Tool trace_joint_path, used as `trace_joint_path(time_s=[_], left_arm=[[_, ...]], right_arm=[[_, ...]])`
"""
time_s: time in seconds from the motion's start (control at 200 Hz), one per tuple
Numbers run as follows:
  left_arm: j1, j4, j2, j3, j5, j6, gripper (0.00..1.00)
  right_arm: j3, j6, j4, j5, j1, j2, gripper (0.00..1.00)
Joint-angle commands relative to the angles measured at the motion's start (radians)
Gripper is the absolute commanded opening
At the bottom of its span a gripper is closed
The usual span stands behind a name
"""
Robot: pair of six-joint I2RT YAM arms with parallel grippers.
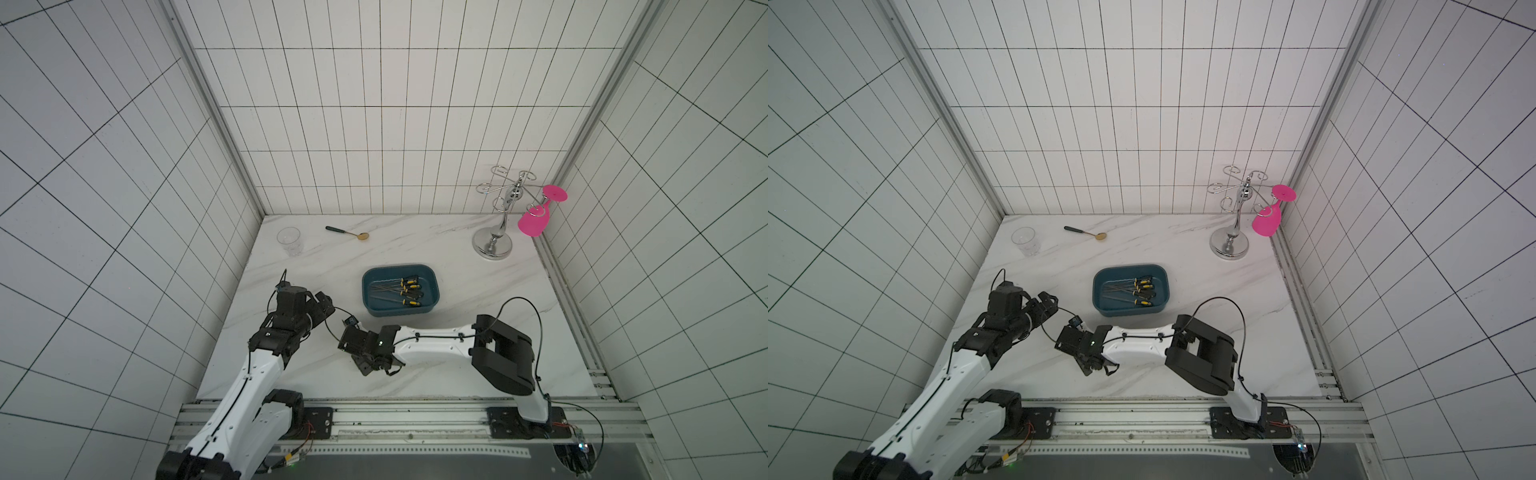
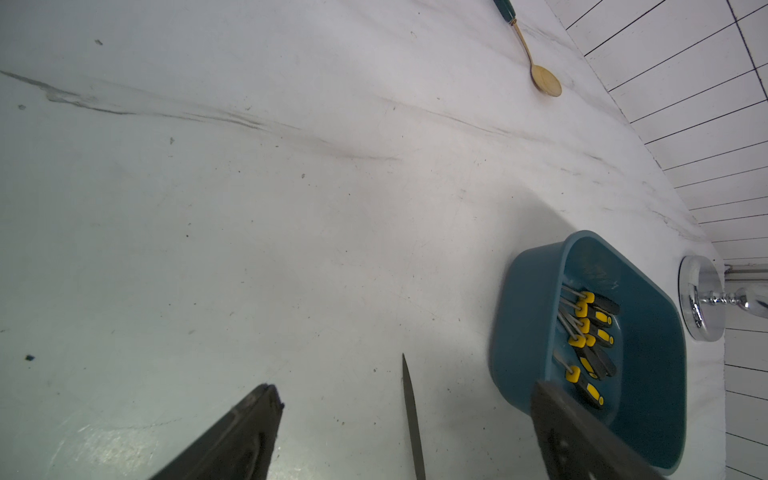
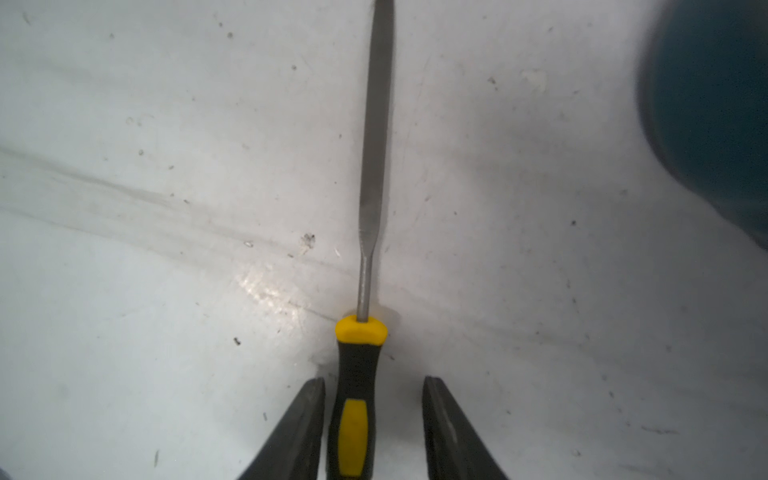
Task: Put the file tool into the storage box
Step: Pick up the file tool from the center of the board, then place the file tool in the storage box.
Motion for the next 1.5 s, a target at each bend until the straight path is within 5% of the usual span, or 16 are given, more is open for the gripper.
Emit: trace_joint_path(time_s=[0.0, 0.335, 1.056, 1.282, 1.497], left_arm=[[0.003, -0.004, 0.0, 0.008, 0.012, 0.009, 0.98], [-0.001, -0.05, -0.041, 0.044, -0.001, 0.01, 0.98], [-0.01, -0.153, -0.255, 0.184, -0.049, 0.001, 0.98], [-0.013, -0.051, -0.229, 0.175, 0.008, -0.003, 0.98], [-0.017, -0.013, -0.136, 0.182, 0.101, -0.02, 0.98]], right_arm=[[-0.006, 0.012, -0.032, 0.022, 0.012, 0.012, 0.36], [-0.085, -0.026, -0.012, 0.108, 0.013, -0.096, 0.23], [-0.286, -0.277, 0.08, 0.082, 0.002, -0.488, 0.2], [-0.396, -0.483, 0.149, -0.085, -0.162, -0.674, 0.23], [-0.43, -0.759, 0.207, -0.148, -0.346, -0.678, 0.19]])
